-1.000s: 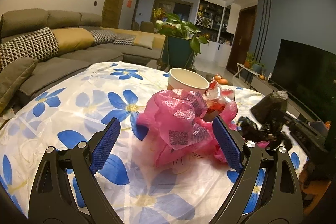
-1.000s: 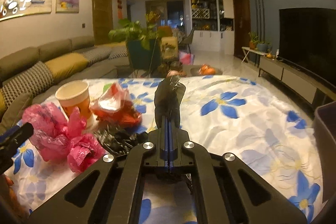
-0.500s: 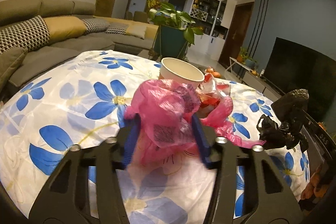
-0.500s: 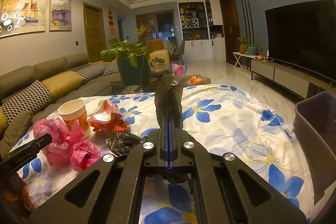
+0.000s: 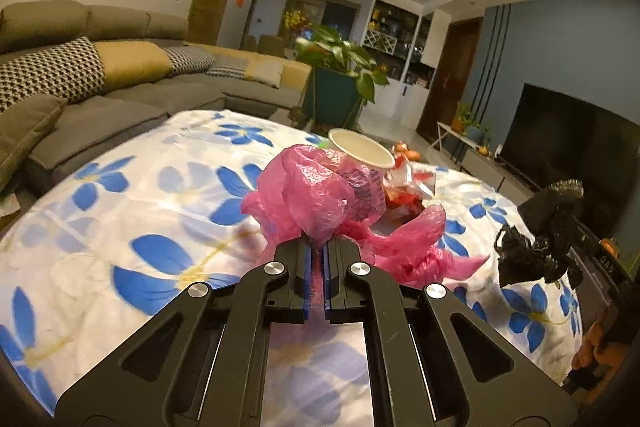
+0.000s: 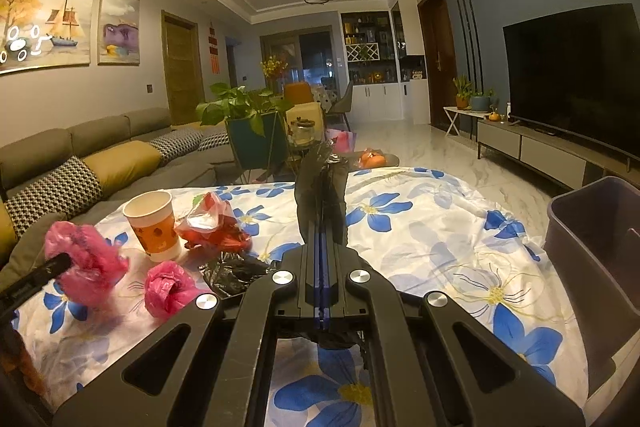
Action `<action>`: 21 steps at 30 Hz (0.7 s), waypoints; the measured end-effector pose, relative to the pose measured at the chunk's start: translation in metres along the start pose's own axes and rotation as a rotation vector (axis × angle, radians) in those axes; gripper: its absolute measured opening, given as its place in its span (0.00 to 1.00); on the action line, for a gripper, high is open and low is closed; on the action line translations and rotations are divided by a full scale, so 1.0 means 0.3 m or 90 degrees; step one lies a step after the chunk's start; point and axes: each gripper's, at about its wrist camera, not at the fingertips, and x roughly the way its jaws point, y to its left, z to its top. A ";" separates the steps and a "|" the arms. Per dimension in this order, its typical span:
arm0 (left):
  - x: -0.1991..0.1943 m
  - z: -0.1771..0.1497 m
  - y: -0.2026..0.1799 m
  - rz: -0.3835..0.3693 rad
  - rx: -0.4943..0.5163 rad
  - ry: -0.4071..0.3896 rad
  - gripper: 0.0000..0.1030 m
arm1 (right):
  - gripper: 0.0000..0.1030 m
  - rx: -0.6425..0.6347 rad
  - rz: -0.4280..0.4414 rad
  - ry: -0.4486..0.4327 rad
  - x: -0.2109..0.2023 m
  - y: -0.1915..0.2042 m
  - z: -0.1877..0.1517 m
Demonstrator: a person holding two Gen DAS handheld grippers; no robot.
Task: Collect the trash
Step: 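Grasp the black plastic bag with the right tool while the left tool grasps the pink bag, then carry the black bag and pink bag over the grey bin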
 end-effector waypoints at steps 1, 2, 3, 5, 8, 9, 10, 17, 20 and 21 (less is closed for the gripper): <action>-0.021 0.008 0.006 0.002 -0.005 -0.008 0.03 | 0.02 0.001 0.001 -0.002 -0.006 -0.001 -0.001; -0.036 0.014 0.008 0.003 -0.006 -0.014 0.03 | 0.02 0.000 0.001 -0.005 -0.012 0.000 0.001; -0.053 0.023 0.007 0.005 -0.007 -0.022 0.03 | 0.02 0.000 0.000 -0.010 -0.020 0.000 0.003; -0.083 0.043 -0.003 -0.001 -0.006 -0.034 0.03 | 0.02 0.003 0.002 -0.016 -0.037 -0.005 0.008; -0.108 0.065 -0.044 -0.016 0.007 -0.047 0.03 | 0.02 0.003 0.000 -0.029 -0.068 -0.017 0.013; -0.112 0.069 -0.063 -0.023 0.013 -0.048 0.03 | 0.02 0.004 -0.001 -0.033 -0.080 -0.021 0.015; -0.113 0.071 -0.078 -0.029 0.017 -0.048 0.03 | 0.02 0.003 -0.003 -0.036 -0.088 -0.024 0.017; -0.119 0.091 -0.265 -0.091 0.069 -0.053 0.03 | 0.02 0.001 -0.027 -0.063 -0.172 -0.088 0.046; -0.103 0.096 -0.363 -0.123 0.094 -0.048 0.03 | 0.02 -0.001 -0.048 -0.076 -0.216 -0.140 0.059; -0.098 0.098 -0.395 -0.137 0.101 -0.046 0.03 | 0.02 -0.002 -0.056 -0.080 -0.228 -0.157 0.065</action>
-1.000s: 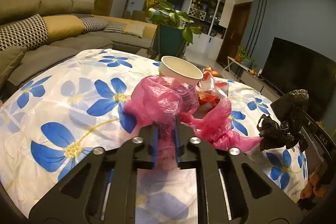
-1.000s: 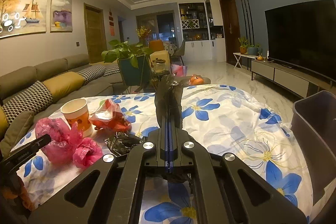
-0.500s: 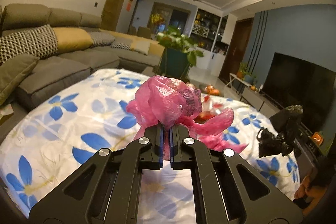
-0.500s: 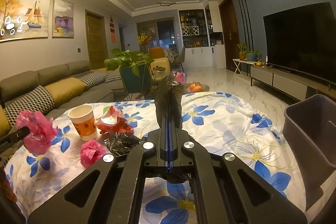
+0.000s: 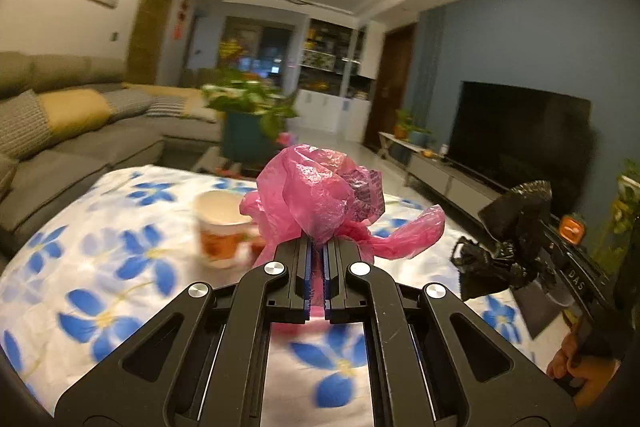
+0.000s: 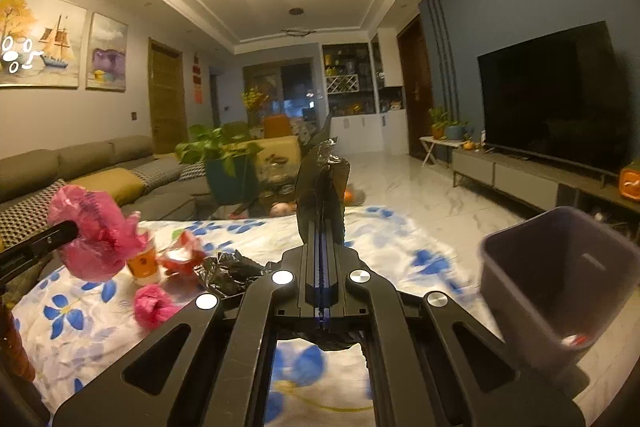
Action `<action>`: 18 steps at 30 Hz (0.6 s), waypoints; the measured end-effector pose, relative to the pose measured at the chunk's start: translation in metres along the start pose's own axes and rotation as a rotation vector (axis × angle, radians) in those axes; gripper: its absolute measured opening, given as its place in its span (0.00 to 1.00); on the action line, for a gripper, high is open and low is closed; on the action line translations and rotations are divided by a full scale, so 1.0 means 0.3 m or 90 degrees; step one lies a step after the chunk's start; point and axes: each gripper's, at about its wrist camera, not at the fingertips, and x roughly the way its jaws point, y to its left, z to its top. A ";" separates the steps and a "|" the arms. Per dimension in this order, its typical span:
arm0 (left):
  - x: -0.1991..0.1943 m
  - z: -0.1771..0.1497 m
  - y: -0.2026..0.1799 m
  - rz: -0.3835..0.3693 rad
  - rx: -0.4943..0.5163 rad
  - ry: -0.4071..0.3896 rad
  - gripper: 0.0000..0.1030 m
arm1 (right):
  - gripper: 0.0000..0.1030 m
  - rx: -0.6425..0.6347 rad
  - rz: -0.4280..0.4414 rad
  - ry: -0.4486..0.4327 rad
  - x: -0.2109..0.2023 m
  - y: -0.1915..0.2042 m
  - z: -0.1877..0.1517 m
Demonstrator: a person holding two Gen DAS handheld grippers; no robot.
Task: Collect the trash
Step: 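Carry the black bag and pink bag over the grey bin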
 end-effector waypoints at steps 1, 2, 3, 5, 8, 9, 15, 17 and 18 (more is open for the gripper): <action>0.015 0.009 -0.041 -0.018 0.010 0.001 0.03 | 0.02 -0.002 -0.011 -0.006 -0.013 -0.023 0.007; 0.030 0.017 -0.081 -0.032 0.020 0.000 0.03 | 0.02 -0.004 -0.021 -0.011 -0.022 -0.047 0.013; 0.039 0.020 -0.111 -0.042 0.028 0.000 0.03 | 0.02 -0.006 -0.035 -0.016 -0.034 -0.078 0.021; 0.060 0.028 -0.198 -0.072 0.045 -0.004 0.03 | 0.02 -0.010 -0.060 -0.024 -0.049 -0.125 0.033; 0.108 0.049 -0.316 -0.124 0.057 -0.002 0.03 | 0.02 -0.019 -0.102 -0.035 -0.067 -0.199 0.051; 0.129 0.056 -0.365 -0.143 0.062 0.001 0.03 | 0.02 -0.019 -0.124 -0.041 -0.076 -0.240 0.062; 0.239 0.051 -0.587 -0.208 0.093 0.011 0.03 | 0.02 0.010 -0.214 -0.049 -0.099 -0.438 0.089; 0.269 0.041 -0.647 -0.223 0.099 0.017 0.03 | 0.02 0.014 -0.238 -0.049 -0.105 -0.480 0.083; 0.282 0.036 -0.676 -0.230 0.102 0.019 0.03 | 0.02 0.018 -0.249 -0.048 -0.105 -0.504 0.082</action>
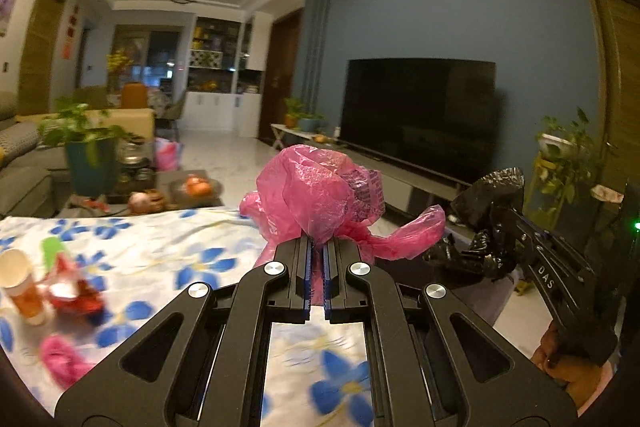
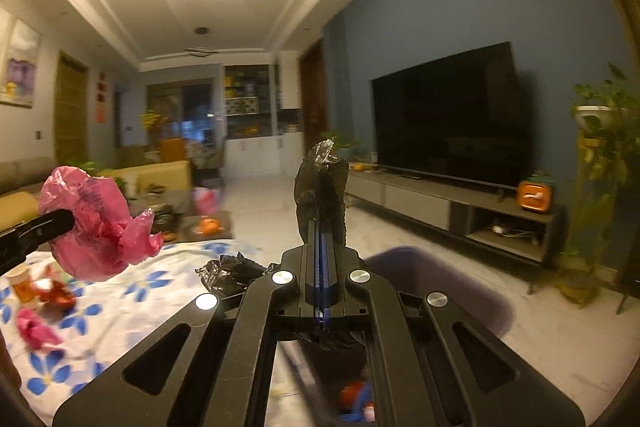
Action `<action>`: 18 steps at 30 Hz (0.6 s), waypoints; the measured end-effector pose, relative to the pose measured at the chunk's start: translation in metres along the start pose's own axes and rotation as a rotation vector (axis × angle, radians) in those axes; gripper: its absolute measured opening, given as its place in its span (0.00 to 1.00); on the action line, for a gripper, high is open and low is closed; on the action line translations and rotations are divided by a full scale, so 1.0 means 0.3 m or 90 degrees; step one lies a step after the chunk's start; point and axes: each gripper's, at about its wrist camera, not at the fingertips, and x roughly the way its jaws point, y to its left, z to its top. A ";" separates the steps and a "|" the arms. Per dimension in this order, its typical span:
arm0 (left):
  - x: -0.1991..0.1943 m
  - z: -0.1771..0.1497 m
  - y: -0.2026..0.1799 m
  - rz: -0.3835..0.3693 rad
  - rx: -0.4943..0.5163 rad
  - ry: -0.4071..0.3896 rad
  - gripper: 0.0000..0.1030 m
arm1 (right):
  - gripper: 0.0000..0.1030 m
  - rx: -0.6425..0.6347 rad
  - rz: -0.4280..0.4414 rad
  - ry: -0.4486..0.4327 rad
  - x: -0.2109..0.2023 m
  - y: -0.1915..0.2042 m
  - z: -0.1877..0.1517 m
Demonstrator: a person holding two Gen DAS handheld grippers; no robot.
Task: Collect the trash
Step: 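Carry the black bag and pink bag over the grey bin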
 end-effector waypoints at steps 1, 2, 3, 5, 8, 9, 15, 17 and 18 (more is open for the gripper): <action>0.031 -0.002 -0.035 -0.012 0.005 0.003 0.03 | 0.02 0.004 -0.010 0.003 0.009 -0.026 -0.004; 0.049 -0.001 -0.047 -0.018 0.008 0.005 0.03 | 0.02 0.007 -0.020 0.005 0.017 -0.048 -0.007; 0.076 -0.003 -0.076 -0.027 0.013 0.008 0.03 | 0.02 0.008 -0.028 0.007 0.024 -0.062 -0.012; 0.115 -0.011 -0.103 -0.040 0.017 0.015 0.03 | 0.02 0.012 -0.039 0.011 0.031 -0.091 -0.024; 0.179 -0.019 -0.153 -0.057 0.023 0.027 0.03 | 0.02 0.017 -0.054 0.014 0.045 -0.124 -0.031; 0.186 -0.026 -0.164 -0.061 0.023 0.029 0.03 | 0.02 0.018 -0.058 0.015 0.046 -0.136 -0.035; 0.274 -0.054 -0.215 -0.084 0.025 0.051 0.03 | 0.02 0.018 -0.076 0.012 0.057 -0.169 -0.032; 0.302 -0.062 -0.232 -0.093 0.025 0.057 0.03 | 0.02 0.018 -0.080 0.012 0.057 -0.178 -0.029; 0.303 -0.066 -0.237 -0.095 0.026 0.058 0.03 | 0.02 0.018 -0.081 0.011 0.058 -0.182 -0.029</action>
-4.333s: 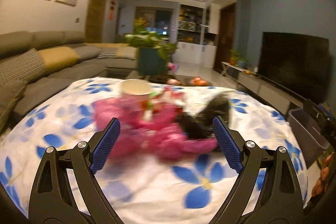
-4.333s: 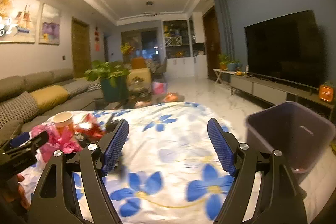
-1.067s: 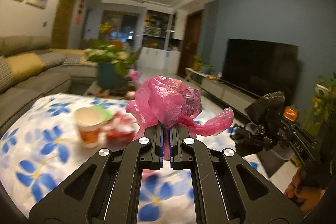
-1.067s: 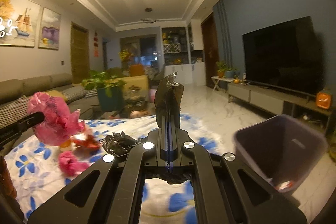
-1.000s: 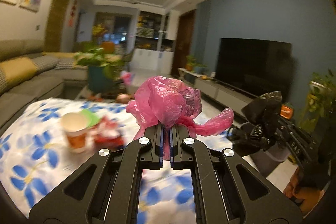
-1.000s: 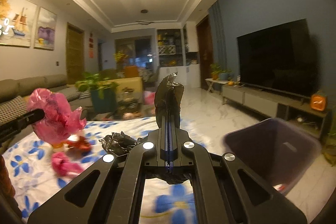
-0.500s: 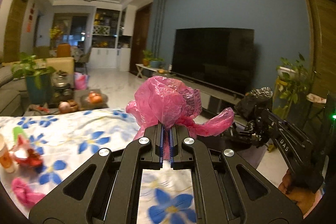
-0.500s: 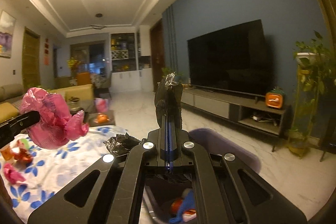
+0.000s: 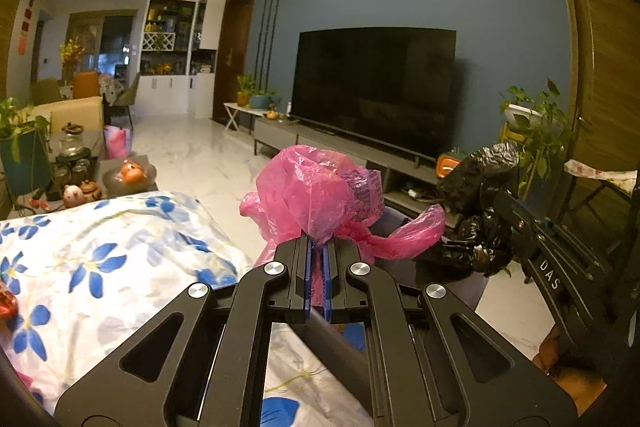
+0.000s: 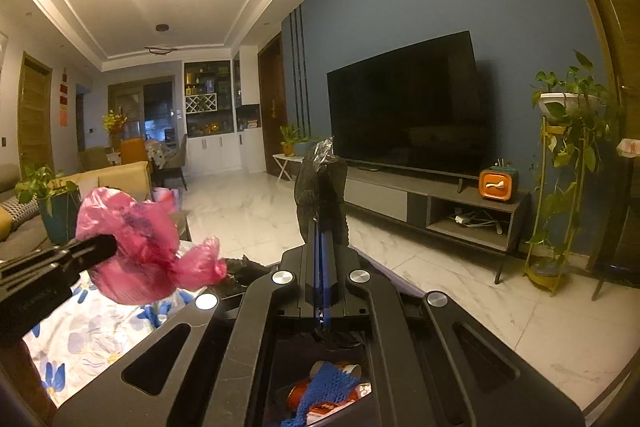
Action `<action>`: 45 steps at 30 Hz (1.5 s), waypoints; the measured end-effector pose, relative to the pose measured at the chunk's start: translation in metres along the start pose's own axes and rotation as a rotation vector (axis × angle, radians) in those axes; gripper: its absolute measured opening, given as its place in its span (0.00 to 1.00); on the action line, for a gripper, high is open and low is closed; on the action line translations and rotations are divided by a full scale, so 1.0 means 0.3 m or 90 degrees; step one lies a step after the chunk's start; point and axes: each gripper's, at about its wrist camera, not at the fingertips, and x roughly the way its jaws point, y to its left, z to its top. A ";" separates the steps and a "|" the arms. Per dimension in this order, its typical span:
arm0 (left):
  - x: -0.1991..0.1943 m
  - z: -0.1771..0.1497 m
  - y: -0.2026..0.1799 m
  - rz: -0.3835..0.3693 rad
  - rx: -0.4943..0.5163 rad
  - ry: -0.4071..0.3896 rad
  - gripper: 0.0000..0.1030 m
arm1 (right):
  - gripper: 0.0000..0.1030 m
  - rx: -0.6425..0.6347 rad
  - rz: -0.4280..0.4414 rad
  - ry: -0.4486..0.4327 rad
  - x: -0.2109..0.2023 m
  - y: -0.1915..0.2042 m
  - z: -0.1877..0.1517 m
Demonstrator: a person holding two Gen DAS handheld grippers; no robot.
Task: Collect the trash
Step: 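Carry the black bag and pink bag over the grey bin, then open both tools over the grey bin to drop both bags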
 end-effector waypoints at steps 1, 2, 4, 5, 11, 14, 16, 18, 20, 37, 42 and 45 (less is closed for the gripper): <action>0.011 -0.003 -0.005 -0.002 0.002 0.001 0.03 | 0.02 0.000 -0.001 0.000 0.003 0.001 0.001; 0.014 -0.002 -0.007 -0.003 0.002 0.002 0.03 | 0.02 -0.001 -0.003 -0.001 0.005 0.002 0.002; 0.026 -0.005 -0.015 -0.007 0.003 0.004 0.03 | 0.02 0.000 -0.003 0.000 0.013 -0.007 0.004; 0.032 -0.005 -0.019 -0.009 0.004 0.004 0.03 | 0.02 0.000 -0.003 0.000 0.018 -0.011 0.005; 0.060 -0.006 -0.015 -0.010 0.002 0.011 0.03 | 0.02 0.002 0.000 0.003 0.029 -0.016 -0.006; 0.078 -0.009 -0.018 -0.014 0.001 0.015 0.03 | 0.02 0.001 0.002 0.006 0.038 -0.016 -0.003; 0.091 -0.011 -0.019 -0.019 -0.001 0.019 0.03 | 0.02 0.000 0.003 0.008 0.045 -0.016 -0.004; 0.102 -0.016 -0.017 -0.024 -0.006 0.023 0.03 | 0.02 -0.001 0.005 0.007 0.047 -0.017 -0.004; 0.118 -0.020 -0.016 -0.028 -0.008 0.028 0.03 | 0.02 -0.002 0.008 0.007 0.051 -0.018 -0.006; 0.198 -0.050 -0.025 -0.056 0.002 0.043 0.04 | 0.02 -0.005 0.017 0.026 0.097 -0.019 -0.030; 0.220 -0.052 -0.029 -0.063 0.000 0.050 0.04 | 0.02 -0.008 0.020 0.024 0.097 -0.020 -0.032; 0.237 -0.054 -0.032 -0.066 0.000 0.056 0.04 | 0.06 0.000 0.017 0.025 0.097 -0.027 -0.034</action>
